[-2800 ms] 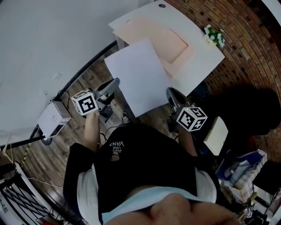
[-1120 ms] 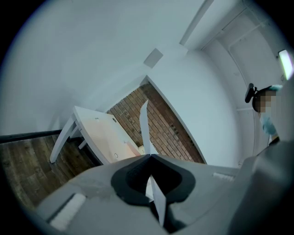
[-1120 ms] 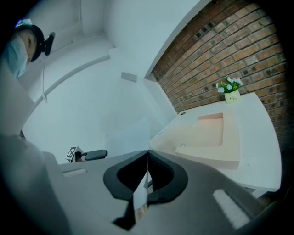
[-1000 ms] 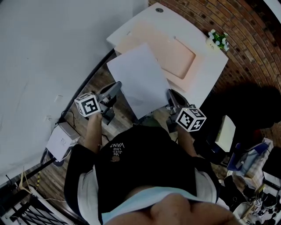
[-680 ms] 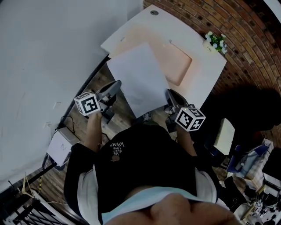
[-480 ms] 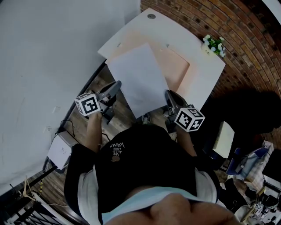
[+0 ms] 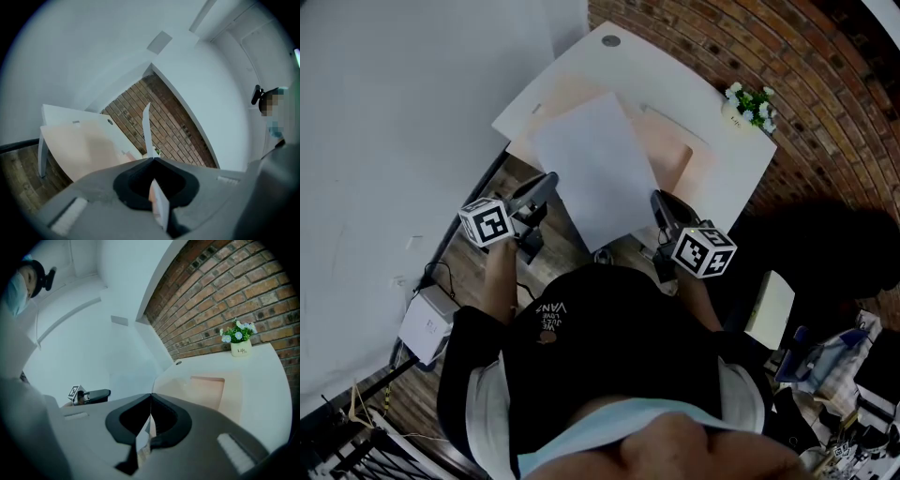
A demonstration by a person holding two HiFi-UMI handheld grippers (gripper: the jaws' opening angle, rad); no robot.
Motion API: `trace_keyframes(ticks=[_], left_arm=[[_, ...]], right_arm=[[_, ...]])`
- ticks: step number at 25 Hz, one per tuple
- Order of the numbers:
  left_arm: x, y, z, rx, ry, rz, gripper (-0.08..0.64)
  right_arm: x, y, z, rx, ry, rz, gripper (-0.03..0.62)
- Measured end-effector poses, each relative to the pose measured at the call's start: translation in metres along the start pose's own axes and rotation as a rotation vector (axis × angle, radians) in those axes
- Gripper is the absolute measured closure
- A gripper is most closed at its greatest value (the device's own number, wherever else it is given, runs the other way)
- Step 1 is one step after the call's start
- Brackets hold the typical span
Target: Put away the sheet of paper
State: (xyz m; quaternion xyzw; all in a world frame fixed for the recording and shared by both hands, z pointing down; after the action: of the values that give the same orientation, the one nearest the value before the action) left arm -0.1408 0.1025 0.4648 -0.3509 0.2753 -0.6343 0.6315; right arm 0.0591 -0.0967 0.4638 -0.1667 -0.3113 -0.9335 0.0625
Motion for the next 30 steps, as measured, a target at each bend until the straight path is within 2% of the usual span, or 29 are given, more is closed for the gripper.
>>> trace_keyframes(ticks=[8, 13, 22, 30], left_arm=[[0.030, -0.007, 0.000, 0.000, -0.026, -0.025, 0.558], [0.053, -0.010, -0.008, 0.007, -0.076, 0.007, 0.558], [0.090, -0.030, -0.030, 0.027, -0.215, 0.075, 0.558], [0.112, -0.051, -0.061, 0.045, -0.341, 0.149, 0.558]], right_arm=[[0.005, 0.025, -0.005, 0.027, -0.006, 0.001, 0.597], [0.003, 0.035, -0.009, 0.059, 0.024, 0.035, 0.597], [0.008, 0.040, -0.003, 0.122, 0.082, 0.156, 0.597], [0.029, 0.027, 0.000, 0.172, 0.147, 0.259, 0.597]])
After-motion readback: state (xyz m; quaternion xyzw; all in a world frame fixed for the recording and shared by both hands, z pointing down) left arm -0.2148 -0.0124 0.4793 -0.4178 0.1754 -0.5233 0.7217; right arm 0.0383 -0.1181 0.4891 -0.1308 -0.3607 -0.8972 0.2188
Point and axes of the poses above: the fingertips, and each gripper's own axes: x forward along the fingers, y to its right, z out of its underside, the point moved 5 cm from there along -x, backward along the fingers, and after that the axes turned 2 degrees about z, right-handed, at the moved point
